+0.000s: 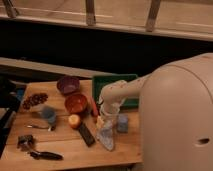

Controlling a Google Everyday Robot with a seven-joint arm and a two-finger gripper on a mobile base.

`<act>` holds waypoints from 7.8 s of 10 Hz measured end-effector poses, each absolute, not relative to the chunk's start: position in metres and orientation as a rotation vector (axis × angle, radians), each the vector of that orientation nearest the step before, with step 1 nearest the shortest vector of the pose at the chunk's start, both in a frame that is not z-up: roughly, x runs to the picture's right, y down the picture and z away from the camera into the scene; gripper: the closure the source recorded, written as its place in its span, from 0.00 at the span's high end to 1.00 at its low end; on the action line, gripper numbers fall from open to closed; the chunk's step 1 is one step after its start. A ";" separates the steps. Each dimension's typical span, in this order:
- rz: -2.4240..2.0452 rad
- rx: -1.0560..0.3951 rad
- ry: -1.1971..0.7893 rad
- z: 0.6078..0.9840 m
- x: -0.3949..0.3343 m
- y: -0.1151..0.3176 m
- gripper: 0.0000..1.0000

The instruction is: Wipe red bowl with towel

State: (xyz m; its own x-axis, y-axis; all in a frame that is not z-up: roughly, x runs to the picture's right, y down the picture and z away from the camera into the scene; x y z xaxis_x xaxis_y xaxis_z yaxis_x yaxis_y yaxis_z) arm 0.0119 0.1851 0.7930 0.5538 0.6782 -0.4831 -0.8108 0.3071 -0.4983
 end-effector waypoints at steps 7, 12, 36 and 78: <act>1.000 -0.841 0.244 0.811 0.017 0.212 0.62; 0.998 -0.874 0.273 0.816 0.022 0.231 0.54; 1.135 -0.558 -0.101 0.776 0.024 0.013 0.00; 0.900 -0.820 -0.209 0.884 -0.174 0.019 0.00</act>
State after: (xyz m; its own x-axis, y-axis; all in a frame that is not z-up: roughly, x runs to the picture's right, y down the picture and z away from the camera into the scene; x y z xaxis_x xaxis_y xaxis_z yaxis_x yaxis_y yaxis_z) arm -0.1736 0.0185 0.8840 0.6245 0.7634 -0.1649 -0.6127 0.3480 -0.7095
